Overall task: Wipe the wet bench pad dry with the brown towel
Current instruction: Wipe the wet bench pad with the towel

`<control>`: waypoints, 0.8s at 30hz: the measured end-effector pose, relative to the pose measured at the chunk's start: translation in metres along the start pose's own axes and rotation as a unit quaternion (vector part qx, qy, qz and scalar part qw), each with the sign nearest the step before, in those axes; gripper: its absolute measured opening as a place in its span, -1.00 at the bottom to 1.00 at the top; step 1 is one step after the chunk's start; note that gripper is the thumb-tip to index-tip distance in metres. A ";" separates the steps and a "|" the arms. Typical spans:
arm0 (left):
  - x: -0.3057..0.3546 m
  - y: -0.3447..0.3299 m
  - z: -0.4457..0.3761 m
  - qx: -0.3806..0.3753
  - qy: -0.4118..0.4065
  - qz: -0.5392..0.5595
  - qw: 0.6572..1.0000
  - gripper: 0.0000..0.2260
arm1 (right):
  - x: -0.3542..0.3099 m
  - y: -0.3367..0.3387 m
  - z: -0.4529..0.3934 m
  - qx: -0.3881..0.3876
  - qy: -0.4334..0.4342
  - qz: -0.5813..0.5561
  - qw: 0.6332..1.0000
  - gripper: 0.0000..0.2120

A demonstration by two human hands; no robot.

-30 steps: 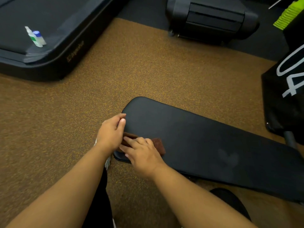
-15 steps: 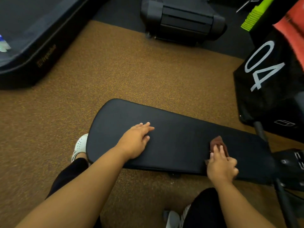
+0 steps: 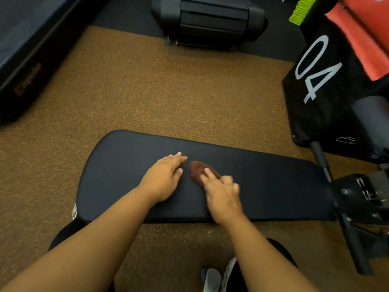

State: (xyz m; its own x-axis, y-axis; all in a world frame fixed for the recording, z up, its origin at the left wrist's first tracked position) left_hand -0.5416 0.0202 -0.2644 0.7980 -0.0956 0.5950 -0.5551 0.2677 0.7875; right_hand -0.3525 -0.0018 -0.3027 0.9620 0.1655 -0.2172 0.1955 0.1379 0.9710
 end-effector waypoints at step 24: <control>0.021 -0.013 -0.037 0.033 0.025 -0.031 0.999 -0.57 | 0.018 0.021 -0.066 0.012 0.054 -0.019 0.998 -0.65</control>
State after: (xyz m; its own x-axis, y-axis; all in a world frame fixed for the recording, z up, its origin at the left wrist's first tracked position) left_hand -0.5090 0.0503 -0.2676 0.8416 -0.0612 0.5366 -0.5167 0.1979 0.8330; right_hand -0.3441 0.0684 -0.2928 0.9277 0.2655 -0.2623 0.2374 0.1225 0.9637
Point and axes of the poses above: each hand's wrist, its own z-axis away from the middle knuckle, its own y-axis out of the back of the hand, x = y × z, the point moved 2 cm from there along -z, towards the middle knuckle, and after that the axes turned 3 degrees about -y, right-handed, at the moved point
